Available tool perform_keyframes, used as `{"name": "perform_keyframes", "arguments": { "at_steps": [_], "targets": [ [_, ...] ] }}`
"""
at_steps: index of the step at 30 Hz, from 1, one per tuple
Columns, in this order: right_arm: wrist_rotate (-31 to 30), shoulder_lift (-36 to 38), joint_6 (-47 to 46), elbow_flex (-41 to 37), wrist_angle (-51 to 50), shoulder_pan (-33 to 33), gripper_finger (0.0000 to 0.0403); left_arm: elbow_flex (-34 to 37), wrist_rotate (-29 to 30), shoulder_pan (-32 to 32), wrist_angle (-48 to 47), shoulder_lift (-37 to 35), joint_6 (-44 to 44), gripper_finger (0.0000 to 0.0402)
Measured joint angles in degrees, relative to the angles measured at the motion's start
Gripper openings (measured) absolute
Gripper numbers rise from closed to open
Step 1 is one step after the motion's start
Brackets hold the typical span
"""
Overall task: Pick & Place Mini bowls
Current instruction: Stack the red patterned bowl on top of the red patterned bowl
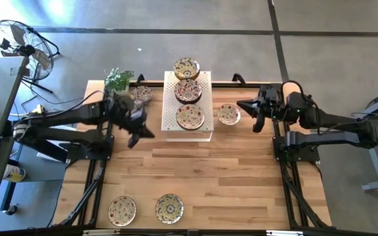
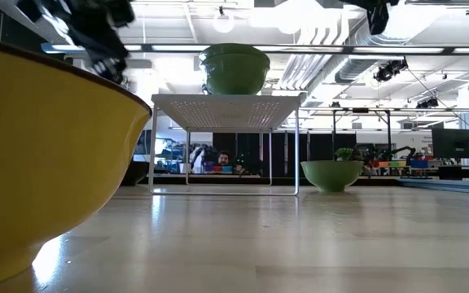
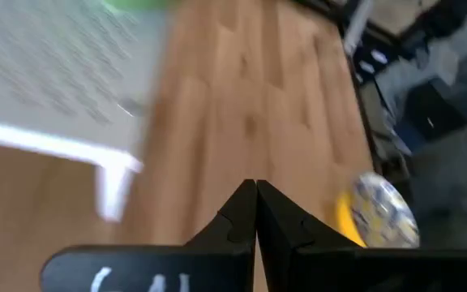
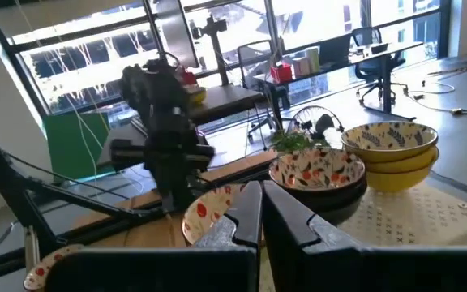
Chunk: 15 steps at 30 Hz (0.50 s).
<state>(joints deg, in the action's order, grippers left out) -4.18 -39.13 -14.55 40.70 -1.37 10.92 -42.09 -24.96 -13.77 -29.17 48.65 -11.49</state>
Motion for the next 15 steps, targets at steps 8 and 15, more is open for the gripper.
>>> {"name": "perform_keyframes", "arguments": {
  "at_steps": [8,15],
  "targets": [
    [-0.1,-0.7,1.2,-0.4,0.4,0.0,0.0001,0.0,5.2,20.6,-9.2,-0.8,-16.3,0.0023],
    [-0.2,-0.7,1.5,-0.4,0.4,0.0,0.0002,0.0,9.5,34.9,-12.3,-0.3,-28.1,0.0103]
  ]
}}
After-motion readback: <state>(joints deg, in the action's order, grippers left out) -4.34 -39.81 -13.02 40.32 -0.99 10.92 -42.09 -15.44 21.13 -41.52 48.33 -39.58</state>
